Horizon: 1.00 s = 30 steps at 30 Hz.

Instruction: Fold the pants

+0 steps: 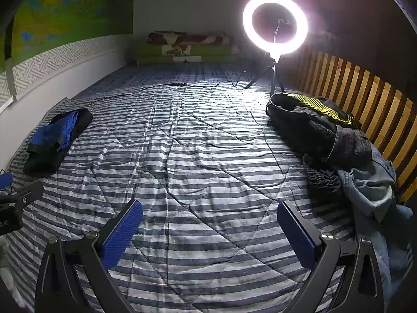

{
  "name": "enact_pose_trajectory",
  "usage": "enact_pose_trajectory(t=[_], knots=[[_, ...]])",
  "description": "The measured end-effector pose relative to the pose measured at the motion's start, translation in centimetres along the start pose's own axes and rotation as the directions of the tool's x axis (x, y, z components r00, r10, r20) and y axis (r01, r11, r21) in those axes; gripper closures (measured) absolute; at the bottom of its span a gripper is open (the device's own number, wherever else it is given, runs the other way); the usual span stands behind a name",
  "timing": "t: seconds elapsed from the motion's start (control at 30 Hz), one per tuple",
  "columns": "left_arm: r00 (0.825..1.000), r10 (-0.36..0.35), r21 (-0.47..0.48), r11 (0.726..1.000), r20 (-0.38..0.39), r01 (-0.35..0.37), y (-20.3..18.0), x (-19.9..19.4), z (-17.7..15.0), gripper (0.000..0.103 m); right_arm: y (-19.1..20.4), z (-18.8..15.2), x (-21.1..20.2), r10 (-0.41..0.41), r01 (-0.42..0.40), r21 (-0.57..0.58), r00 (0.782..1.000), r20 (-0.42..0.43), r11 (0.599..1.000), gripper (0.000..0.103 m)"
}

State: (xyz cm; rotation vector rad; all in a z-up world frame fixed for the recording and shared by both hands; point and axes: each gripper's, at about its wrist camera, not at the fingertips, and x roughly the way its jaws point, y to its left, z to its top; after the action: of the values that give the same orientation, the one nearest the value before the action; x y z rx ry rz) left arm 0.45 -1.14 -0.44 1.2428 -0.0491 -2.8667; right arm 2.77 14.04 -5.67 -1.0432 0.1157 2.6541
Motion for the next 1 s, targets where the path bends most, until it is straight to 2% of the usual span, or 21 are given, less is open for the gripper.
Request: enact_pose_trajectory(t=[1.0], knots=[[1.000,0.003,0.001,1.000,0.011,-0.003,0.40,-0.45,-0.10,0.000,0.27,-0.07,-0.75,0.003,-0.003,-0.004,1.000,0.010,1.000,0.002]])
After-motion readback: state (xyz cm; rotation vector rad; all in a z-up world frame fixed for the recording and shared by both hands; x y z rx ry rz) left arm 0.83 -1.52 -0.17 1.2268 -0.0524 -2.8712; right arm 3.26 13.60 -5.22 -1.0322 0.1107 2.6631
